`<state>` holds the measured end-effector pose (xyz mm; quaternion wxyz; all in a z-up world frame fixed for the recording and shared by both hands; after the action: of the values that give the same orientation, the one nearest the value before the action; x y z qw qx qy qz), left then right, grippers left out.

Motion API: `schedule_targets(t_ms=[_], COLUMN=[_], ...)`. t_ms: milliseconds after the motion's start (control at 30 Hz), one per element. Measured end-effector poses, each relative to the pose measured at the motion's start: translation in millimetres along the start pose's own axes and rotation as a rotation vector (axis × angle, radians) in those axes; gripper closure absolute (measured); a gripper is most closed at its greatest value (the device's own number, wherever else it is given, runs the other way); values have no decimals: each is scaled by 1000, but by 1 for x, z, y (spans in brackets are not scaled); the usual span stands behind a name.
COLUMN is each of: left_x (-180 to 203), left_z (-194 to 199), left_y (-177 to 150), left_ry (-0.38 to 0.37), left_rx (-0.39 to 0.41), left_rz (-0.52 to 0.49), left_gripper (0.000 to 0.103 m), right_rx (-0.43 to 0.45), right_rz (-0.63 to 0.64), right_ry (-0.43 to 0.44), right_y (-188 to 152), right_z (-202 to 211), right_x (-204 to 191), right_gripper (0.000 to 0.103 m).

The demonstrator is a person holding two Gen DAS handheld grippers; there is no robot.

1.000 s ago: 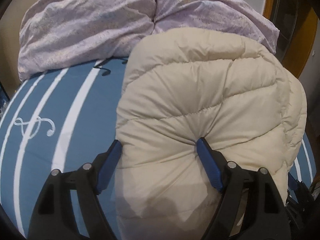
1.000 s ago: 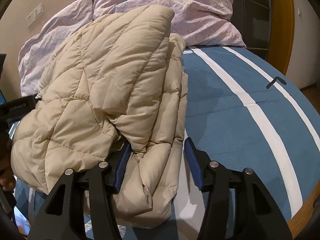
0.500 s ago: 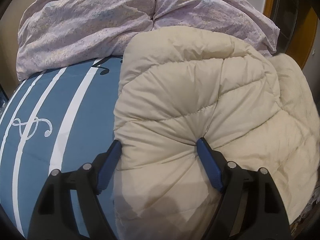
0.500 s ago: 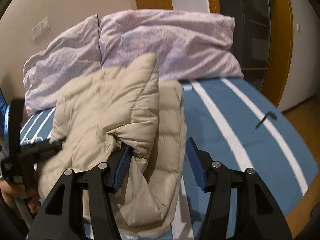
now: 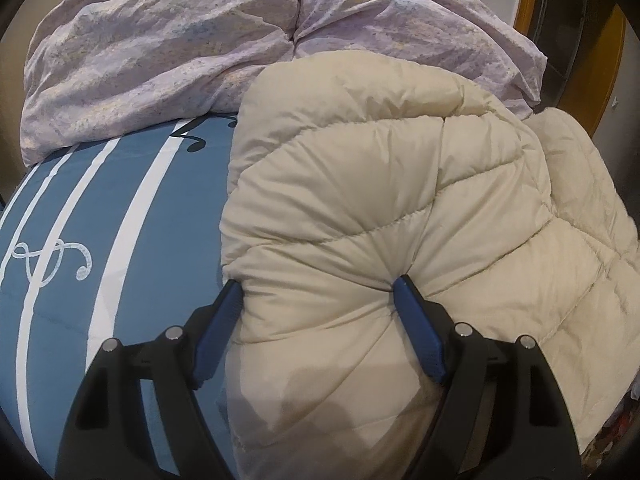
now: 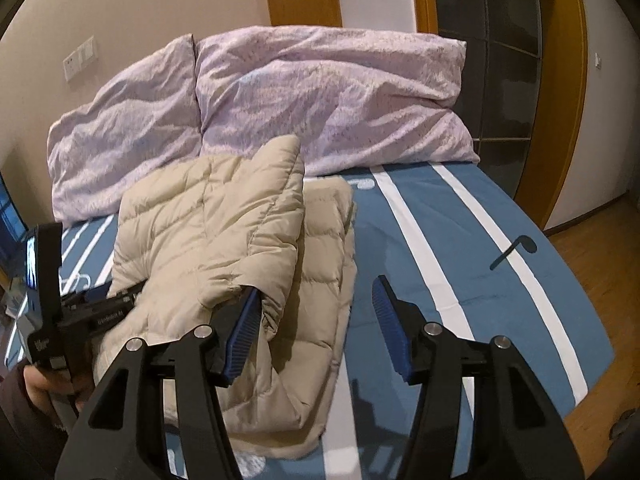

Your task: Fold large clothes

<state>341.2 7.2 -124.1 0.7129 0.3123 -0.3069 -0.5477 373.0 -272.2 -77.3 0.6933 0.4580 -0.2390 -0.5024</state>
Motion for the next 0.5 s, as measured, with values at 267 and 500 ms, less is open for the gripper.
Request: schedule_targets(t_ms=[267, 500], left_x=[0, -1], left_z=[-3, -3], left_y=[1, 0], left_ry=[-15, -22], left_rx=[-2, 2], left_rz=[8, 14], left_gripper=[25, 25], right_rx=[-43, 1], right_rz=[-16, -47], right_ry=[4, 11], right_y=[-12, 2], right_z=[5, 18], right_x=[12, 19], right_gripper=[46, 44])
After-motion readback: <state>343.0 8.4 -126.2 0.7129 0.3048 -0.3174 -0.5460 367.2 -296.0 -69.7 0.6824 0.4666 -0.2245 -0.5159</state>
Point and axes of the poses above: each gripper's, at about its wrist camera, not at the fingertips, and z roughly against the way its jaws point, x to its right, y to its top, the point moved 4 cm from there along -z, roughly the way its jaws point, and after that the axes turned 7 degrees about x, right-handed, at the moved point
